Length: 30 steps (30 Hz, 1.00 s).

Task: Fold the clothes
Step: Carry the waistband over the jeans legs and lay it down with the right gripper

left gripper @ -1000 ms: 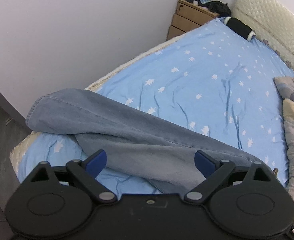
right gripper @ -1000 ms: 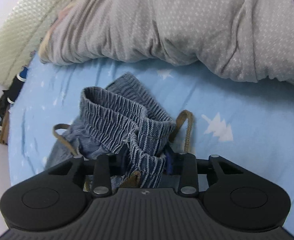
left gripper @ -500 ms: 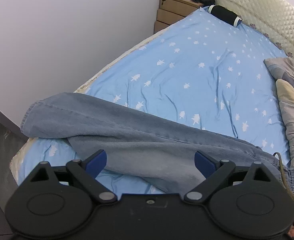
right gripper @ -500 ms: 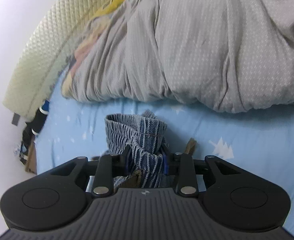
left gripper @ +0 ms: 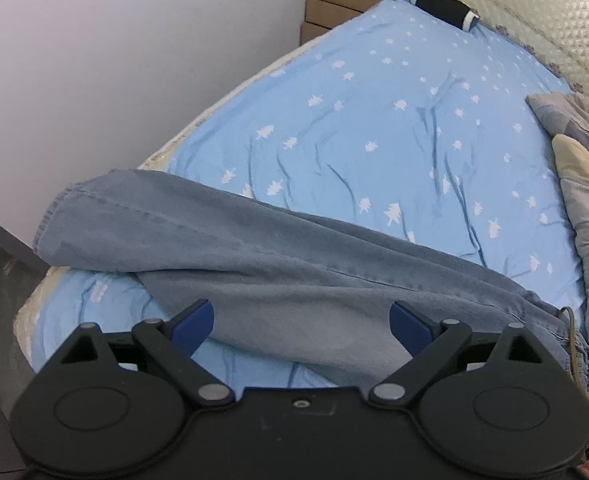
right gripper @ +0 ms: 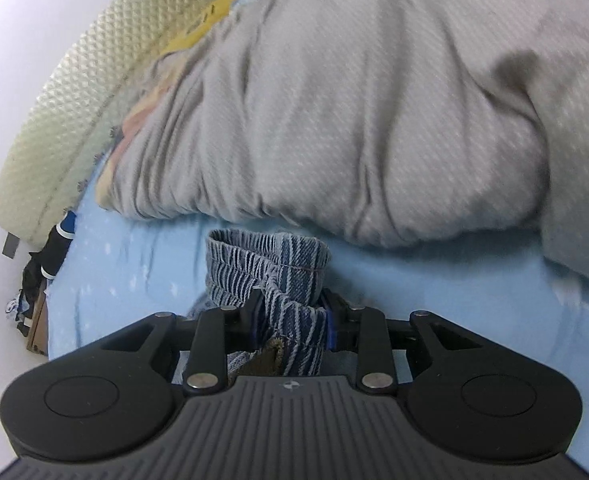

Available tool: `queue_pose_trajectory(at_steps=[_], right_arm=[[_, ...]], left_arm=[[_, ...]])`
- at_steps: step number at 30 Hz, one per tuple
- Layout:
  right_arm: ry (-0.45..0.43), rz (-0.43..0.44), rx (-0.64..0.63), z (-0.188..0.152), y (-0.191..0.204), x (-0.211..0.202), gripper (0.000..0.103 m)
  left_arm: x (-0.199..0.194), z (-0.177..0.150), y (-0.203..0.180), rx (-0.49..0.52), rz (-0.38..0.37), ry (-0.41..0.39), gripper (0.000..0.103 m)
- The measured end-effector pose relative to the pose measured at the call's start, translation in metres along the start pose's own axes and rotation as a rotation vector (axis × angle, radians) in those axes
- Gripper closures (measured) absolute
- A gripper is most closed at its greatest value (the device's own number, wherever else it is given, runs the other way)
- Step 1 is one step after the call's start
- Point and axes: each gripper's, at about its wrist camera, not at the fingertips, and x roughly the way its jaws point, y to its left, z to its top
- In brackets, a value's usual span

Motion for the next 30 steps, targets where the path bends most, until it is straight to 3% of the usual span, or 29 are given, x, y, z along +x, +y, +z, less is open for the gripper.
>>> queue_pose_trajectory(at_steps=[9,14,23,30], right_arm=[[-0.049,0.051,-0.193,-0.008,0.058,-0.030,0.072],[-0.093,0.105,-0.305,-0.033,0.106,-0.064,0.072],[-0.121,0.162,-0.483,-0.121,0.192,-0.110,0.073],[-0.140,0.237,-0.663,-0.209,0.253,-0.123,0.073]], left_arm=[[0.007,0.004,0.026,-0.040,-0.077,-0.004,0.009],[0.013,0.014,0.061,-0.086,-0.116,-0.004,0.009],[0.027,0.044,0.144,-0.152,-0.179,-0.020,0.009],[0.039,0.054,0.223,-0.188,-0.182,-0.023,0.009]])
